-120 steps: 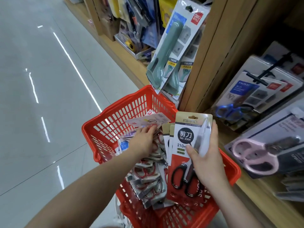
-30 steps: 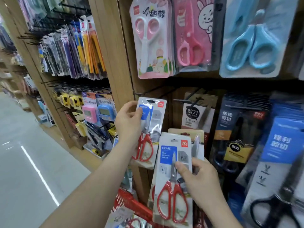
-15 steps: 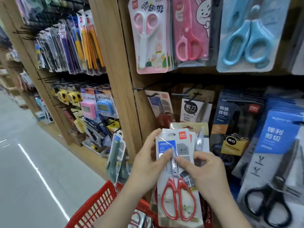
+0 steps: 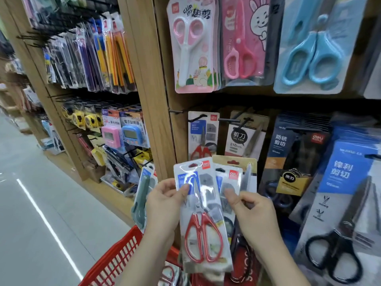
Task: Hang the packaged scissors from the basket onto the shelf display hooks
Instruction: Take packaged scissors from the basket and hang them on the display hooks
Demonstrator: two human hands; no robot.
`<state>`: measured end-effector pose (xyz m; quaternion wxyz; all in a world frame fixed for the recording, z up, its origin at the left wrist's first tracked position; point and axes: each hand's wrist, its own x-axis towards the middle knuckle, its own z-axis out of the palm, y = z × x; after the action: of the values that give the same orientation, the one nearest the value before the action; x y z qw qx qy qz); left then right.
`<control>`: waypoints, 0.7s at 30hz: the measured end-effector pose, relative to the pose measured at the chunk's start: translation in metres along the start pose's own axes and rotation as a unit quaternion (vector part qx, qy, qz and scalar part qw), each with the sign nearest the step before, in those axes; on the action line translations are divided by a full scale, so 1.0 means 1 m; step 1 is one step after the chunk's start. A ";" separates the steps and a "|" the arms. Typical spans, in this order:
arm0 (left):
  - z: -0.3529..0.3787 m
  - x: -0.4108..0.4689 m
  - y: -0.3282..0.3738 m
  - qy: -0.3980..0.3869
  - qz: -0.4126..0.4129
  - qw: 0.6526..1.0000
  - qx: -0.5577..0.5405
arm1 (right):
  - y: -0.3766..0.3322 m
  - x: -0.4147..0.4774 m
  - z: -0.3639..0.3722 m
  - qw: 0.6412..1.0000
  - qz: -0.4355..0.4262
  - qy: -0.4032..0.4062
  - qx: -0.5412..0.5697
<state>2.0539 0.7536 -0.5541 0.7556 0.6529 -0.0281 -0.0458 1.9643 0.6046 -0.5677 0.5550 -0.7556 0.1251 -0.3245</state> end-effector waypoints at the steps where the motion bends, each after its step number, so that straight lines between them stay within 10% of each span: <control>1: -0.002 0.005 0.001 0.008 0.002 1.000 -0.006 | 0.003 0.001 0.002 1.000 -0.011 0.006 -0.022; 13: 0.035 0.065 0.063 0.038 0.122 0.992 0.006 | 0.024 0.009 0.006 0.996 -0.004 0.050 -0.073; 21: 0.039 0.095 0.060 0.065 0.189 0.955 0.220 | 0.009 0.006 0.003 0.997 0.034 0.018 -0.060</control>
<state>2.1463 0.7143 -0.4904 0.5883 0.7873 -0.1107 0.1476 1.9728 0.6006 -0.5742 0.5175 -0.7766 0.1801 -0.3107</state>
